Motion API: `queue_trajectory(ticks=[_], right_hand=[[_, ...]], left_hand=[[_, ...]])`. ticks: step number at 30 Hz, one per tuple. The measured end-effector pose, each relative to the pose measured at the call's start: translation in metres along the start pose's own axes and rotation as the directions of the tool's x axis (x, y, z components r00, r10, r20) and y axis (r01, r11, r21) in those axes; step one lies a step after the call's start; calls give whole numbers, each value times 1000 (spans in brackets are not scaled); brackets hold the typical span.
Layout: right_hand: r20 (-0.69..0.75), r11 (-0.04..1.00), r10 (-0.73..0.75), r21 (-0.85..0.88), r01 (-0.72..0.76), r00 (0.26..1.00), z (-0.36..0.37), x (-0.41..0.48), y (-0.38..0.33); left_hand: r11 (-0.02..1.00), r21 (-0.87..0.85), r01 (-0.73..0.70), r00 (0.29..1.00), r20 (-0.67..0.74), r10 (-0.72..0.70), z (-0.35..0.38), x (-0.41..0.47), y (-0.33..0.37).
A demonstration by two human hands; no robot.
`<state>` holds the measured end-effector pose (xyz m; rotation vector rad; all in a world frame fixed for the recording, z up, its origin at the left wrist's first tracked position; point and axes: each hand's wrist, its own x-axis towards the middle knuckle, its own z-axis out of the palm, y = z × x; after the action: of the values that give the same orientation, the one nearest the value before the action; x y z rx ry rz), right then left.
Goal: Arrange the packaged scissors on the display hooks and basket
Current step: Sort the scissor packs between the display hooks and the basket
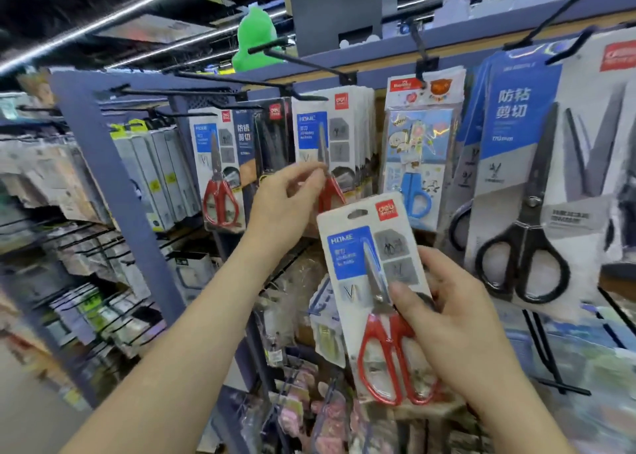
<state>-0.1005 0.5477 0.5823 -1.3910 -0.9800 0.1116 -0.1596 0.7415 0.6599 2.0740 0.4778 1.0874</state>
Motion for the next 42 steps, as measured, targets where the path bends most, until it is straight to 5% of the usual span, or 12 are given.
queue_trajectory(ticks=[2,5,8,12,22,33,38,42], right_hand=[[22,1000,6,18,-6,1000,0,2,3],[58,994,2,107,-8,998,2,4,3],[205,961,67,249,-118,977,10,6,0],[323,986,72,118,-115,944,31,10,2],[103,943,99,309,-126,990,82,40,-22],[38,902,178,393,-178,983,95,45,-17],[0,921,176,353,-164,984,91,44,-16],[-28,945,180,282,-165,983,94,45,-16]], left_hand=[[915,-366,167,978,180,-106,-4,-17,14],[903,-399,156,961,271,-46,-10,-39,27],[913,-398,93,989,140,-40,-21,-36,35],[912,-408,-28,997,-78,-4,-48,-8,45],[961,-219,-171,982,-115,149,-61,61,56],[886,-448,121,968,249,-6,-64,80,59],[900,-399,174,929,371,-15,-74,84,51],[882,-458,109,980,196,-20,-65,82,37]])
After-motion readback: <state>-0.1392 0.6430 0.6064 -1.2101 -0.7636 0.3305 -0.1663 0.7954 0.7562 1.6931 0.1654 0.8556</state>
